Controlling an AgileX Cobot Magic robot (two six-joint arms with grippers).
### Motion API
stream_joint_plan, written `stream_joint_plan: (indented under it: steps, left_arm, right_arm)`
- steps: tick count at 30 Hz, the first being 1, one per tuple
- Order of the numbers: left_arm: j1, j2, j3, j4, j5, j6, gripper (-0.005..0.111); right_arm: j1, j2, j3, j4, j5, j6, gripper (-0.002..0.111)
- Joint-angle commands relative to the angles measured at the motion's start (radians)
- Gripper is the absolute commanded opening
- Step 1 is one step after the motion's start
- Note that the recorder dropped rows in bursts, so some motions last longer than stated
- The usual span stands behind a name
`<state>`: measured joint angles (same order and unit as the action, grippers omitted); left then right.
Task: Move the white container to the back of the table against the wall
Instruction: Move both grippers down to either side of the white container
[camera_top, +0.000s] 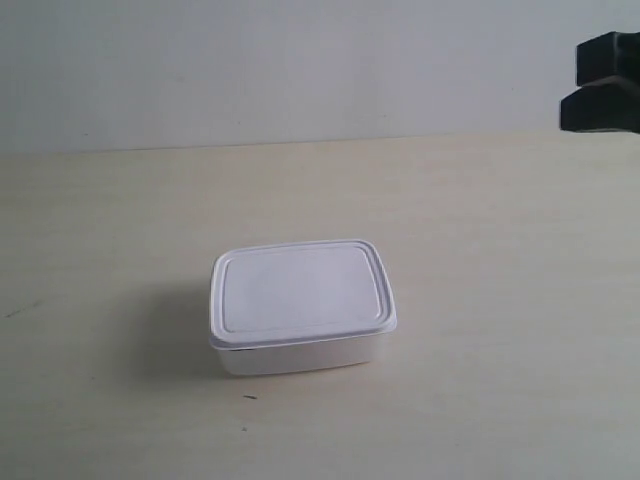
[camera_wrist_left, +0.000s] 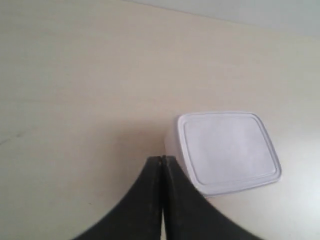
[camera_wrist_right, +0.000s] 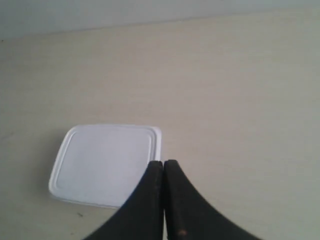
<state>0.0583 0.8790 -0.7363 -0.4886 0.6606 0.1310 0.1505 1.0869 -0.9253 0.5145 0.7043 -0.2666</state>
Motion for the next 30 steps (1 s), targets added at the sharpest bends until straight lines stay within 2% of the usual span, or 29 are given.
stream_joint_plan:
  steps: [1, 4, 10, 15, 18, 24, 30]
  left_arm:
    - [-0.018, 0.07, -0.009, -0.109, 0.001, 0.099, 0.0]
    - [-0.066, 0.101, -0.009, -0.113, 0.0, 0.099, 0.0]
    - [-0.226, 0.181, -0.009, -0.108, -0.051, 0.068, 0.0]
    - [-0.341, 0.287, -0.009, 0.007, -0.074, -0.044, 0.0]
    - [-0.398, 0.351, -0.009, 0.062, -0.086, -0.085, 0.0]
    - [-0.505, 0.403, 0.023, 0.062, -0.172, -0.119, 0.0]
    - [-0.558, 0.405, 0.145, 0.047, -0.316, -0.188, 0.0]
  right_arm:
    - [0.001, 0.086, -0.014, 0.119, 0.066, -0.087, 0.0]
    - [0.047, 0.147, -0.014, 0.112, 0.071, -0.09, 0.0]
    - [0.213, 0.246, -0.014, 0.072, 0.037, -0.075, 0.0]
    - [0.31, 0.315, -0.014, -0.054, -0.003, 0.059, 0.0]
    - [0.345, 0.348, -0.009, -0.064, -0.017, 0.061, 0.0]
    - [0.389, 0.385, -0.006, -0.093, -0.013, 0.111, 0.0]
    - [0.436, 0.394, 0.051, -0.123, -0.071, 0.155, 0.0]
